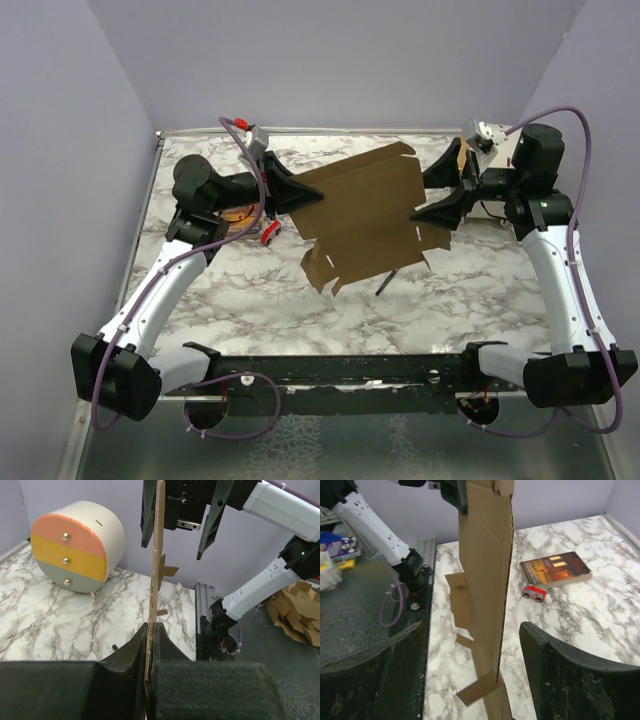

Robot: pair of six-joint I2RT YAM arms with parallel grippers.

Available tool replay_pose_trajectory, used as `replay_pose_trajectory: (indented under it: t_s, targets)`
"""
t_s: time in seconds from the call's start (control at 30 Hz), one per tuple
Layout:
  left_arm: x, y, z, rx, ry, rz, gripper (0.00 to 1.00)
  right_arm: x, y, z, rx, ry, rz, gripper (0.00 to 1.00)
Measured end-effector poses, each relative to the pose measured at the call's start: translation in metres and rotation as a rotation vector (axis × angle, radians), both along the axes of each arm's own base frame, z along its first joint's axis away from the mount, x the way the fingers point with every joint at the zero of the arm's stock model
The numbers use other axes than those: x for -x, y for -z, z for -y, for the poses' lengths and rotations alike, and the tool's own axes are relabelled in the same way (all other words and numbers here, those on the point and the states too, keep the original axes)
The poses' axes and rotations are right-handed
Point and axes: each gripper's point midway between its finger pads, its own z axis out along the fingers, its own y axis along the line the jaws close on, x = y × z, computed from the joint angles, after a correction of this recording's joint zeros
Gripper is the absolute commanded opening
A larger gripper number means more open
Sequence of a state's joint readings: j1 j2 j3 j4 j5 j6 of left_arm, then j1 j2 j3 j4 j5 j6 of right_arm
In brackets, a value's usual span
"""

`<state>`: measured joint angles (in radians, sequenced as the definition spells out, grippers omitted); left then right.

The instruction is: Fold the paper box

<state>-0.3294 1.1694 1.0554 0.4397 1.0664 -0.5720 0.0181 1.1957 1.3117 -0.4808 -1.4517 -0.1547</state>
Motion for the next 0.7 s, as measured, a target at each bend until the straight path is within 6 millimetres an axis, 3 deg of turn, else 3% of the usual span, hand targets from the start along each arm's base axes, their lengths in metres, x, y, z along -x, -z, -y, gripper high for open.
replay_pose_trajectory:
  t_s: [0.3,0.63,0.7]
  targets:
    - [0.005,0.01,0.017,-0.028,0.054,-0.006,0.0,0.006,-0.006,-0.009,-0.015,-0.042,-0.038,0.28]
    - [0.008,0.011,0.02,-0.037,0.065,-0.006,0.0,0.009,0.006,-0.011,-0.029,-0.074,-0.108,0.02]
    - [0.008,0.01,0.021,-0.036,0.068,-0.001,0.0,0.009,0.007,-0.011,-0.032,-0.079,-0.116,0.01]
